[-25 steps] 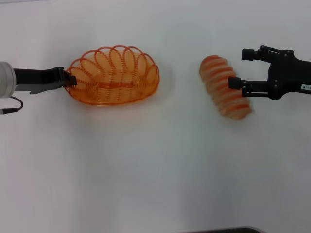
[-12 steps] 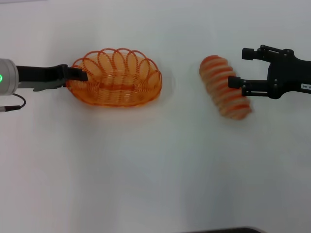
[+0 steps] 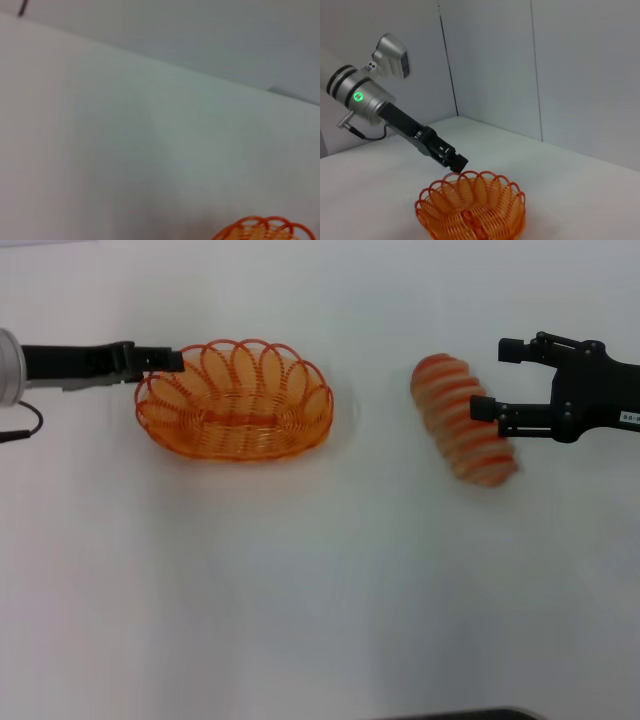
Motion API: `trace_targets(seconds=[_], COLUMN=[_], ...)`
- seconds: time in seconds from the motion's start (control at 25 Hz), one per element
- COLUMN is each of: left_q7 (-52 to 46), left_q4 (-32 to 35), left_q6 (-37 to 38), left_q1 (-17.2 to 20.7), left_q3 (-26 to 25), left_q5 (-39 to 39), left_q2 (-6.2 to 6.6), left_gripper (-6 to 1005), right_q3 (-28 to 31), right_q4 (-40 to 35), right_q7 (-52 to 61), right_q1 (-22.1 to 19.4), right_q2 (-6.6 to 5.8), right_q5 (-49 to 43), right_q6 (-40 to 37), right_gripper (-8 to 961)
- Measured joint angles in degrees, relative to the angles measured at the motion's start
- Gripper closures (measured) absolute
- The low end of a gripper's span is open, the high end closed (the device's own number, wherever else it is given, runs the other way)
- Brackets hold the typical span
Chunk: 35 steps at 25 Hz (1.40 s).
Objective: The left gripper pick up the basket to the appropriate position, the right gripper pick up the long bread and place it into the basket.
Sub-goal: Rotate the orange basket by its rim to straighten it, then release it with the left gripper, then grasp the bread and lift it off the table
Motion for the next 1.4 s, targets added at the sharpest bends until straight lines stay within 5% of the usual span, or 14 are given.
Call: trace_targets(seconds=[0.24, 0.64, 0.92, 1.2, 1.4], left_q7=[14.4, 37.7, 40.2, 41.5, 41.9], left_q4=[1.3, 4.5, 8.6, 10.8, 10.8], left_q6=[5.7, 27.5, 29.6, 28.3, 27.9], left_q1=[0.9, 1.8, 3.8, 5.7, 5.8], left_q3=[-2.0, -6.5, -6.5, -6.5, -6.4], left_q5=[-7.1, -12.7, -12.2, -11.8, -10.4], left_q2=[1.43, 3.4, 3.72, 3.53, 3.48], left_gripper=[333, 309, 309, 173, 140], right_q3=[0.4, 1.3, 0.5, 0.7, 0.7], right_q4=[-0.3, -3.4, -4.7, -4.9, -5.7], right_q7=[4.2, 17.2, 36.9, 50.2, 58.0], right_q1=[0.6, 2.6, 7.0, 11.6, 15.1], right_q2=[-0.26, -0.74, -4.4, -7.21, -7.95], right_q5=[0.0, -0.4, -7.9, -17.6, -25.3], right_q6=[0.2, 0.5, 0.1, -1.0, -2.3], right_gripper=[23, 22, 22, 22, 22])
